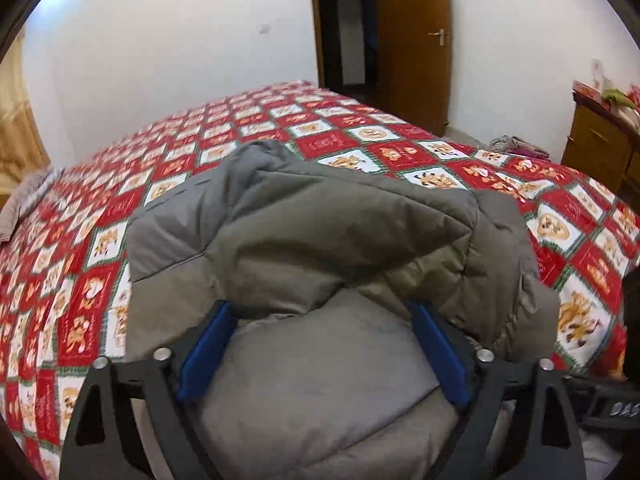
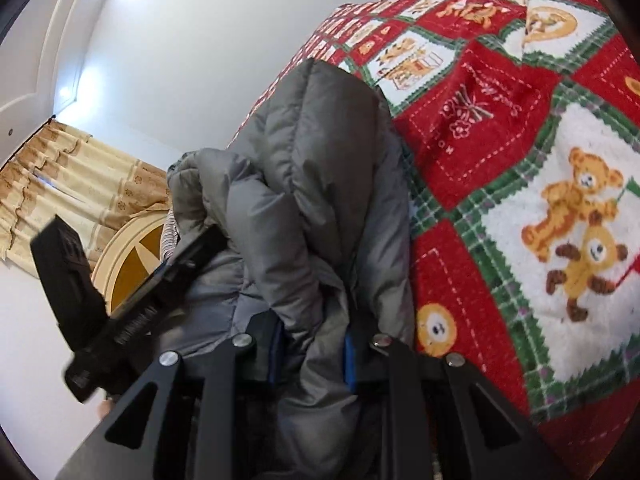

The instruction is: Fold large clothes

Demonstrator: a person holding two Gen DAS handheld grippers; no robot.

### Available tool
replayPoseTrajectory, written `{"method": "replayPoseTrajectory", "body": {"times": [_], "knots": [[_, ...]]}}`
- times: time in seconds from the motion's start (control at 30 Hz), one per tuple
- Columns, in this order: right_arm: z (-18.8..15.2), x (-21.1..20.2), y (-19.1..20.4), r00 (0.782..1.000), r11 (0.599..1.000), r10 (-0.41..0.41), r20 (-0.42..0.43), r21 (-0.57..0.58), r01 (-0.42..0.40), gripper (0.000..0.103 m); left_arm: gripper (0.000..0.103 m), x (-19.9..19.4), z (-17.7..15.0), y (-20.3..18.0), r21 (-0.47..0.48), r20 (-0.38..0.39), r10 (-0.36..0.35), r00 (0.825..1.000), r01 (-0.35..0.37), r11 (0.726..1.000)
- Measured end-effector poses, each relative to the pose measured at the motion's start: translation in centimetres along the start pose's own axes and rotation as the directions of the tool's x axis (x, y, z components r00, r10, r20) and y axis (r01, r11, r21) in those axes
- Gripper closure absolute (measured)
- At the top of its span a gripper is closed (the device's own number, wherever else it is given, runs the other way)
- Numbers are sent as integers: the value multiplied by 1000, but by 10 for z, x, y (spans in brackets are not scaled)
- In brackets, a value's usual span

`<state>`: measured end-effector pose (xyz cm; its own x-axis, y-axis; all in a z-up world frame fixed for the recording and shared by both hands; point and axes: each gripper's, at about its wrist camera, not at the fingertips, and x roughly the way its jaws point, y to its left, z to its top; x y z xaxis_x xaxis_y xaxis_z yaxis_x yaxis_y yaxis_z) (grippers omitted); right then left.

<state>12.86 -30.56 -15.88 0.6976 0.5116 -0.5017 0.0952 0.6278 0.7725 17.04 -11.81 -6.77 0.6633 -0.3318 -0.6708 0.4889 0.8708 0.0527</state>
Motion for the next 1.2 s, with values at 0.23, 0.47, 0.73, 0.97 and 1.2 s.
{"method": "replayPoseTrajectory", "body": {"times": [0.23, 0.47, 0.73, 0.97, 1.2], "knots": [[13, 0, 3, 999, 1000, -23, -39, -20, 22, 82, 8, 18, -14, 12, -77, 10, -41, 999, 41, 996], [54, -18, 59, 972, 947, -222, 70, -223, 233, 50, 7, 10, -19, 4, -51, 45, 10, 999, -8, 999], [62, 44, 60, 899, 832, -434, 66, -352, 428, 65, 8, 12, -19, -13, 18, 41, 119, 992, -120, 993], [52, 46, 47, 893, 823, -433, 126, -348, 448, 65, 7, 20, -19, -19, 38, 31, 172, 985, -173, 984], [56, -4, 67, 913, 838, -403, 62, -377, 395, 60, 7, 14, -13, -10, 12, -17, 105, 994, -105, 994]]}}
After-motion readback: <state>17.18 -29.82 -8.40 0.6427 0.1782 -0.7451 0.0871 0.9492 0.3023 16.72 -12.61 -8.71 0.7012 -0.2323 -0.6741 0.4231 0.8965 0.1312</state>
